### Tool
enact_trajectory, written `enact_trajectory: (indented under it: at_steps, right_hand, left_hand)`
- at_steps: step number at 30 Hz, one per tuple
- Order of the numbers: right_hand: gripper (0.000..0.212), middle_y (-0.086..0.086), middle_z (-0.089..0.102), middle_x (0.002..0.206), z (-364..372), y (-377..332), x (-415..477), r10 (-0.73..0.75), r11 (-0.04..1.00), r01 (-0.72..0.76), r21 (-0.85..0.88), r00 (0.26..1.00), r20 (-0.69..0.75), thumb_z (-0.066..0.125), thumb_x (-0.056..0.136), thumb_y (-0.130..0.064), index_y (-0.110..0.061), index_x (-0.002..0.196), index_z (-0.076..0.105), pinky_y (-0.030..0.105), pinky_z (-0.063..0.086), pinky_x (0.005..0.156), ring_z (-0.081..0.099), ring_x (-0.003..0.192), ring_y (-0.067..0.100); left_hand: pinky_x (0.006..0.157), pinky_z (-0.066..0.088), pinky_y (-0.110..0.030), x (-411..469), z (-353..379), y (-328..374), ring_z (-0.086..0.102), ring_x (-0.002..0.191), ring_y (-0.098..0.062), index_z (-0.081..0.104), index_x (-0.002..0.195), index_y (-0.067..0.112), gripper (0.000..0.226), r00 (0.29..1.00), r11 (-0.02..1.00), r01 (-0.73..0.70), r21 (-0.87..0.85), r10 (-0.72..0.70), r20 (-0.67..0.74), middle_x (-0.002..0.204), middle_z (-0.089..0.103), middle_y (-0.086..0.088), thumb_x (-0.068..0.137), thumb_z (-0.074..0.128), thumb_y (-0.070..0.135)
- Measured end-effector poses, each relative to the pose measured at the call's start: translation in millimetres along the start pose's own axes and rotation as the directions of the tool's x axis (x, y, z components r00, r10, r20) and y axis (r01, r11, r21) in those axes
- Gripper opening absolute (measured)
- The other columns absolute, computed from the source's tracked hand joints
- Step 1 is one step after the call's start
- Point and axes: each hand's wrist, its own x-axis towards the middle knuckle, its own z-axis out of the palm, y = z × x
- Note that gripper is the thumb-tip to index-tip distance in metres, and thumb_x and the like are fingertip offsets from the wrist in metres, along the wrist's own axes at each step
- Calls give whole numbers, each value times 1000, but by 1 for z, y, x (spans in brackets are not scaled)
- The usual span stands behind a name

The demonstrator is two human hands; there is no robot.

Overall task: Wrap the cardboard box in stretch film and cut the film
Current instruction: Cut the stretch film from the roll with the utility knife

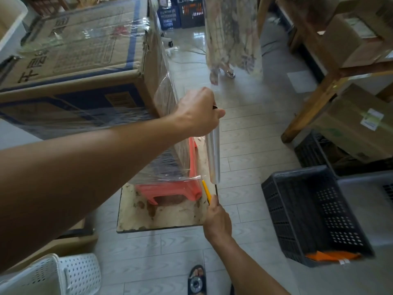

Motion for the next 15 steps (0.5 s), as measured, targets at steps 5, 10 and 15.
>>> enact_trajectory:
  at_steps: [5,10,15]
  right_hand:
    - [19,6,62,87,-2,-15,9,-8,989,19,144,997,-77,30,104,-29,-17,105,44,35,42,61,63,77,28]
    - [30,6,67,84,-1,-2,10,7,994,4,106,994,-112,32,103,-43,-18,108,49,32,36,57,62,72,27]
    - [29,4,65,81,5,4,8,19,994,-7,106,993,-113,33,102,-43,-19,110,48,32,38,57,59,69,26]
  left_hand:
    - [83,57,-41,-1,11,5,65,90,-24,66,109,8,34,1000,1000,-17,-10,17,2,104,68,-9,95,60,38]
    - [85,57,-41,5,9,5,65,93,-23,62,115,9,35,1000,999,-27,-27,27,-8,109,66,-9,95,59,38]
    - [81,58,-43,6,5,2,68,91,-26,66,108,5,34,1000,1000,-22,-20,22,-18,105,69,-12,95,60,36]
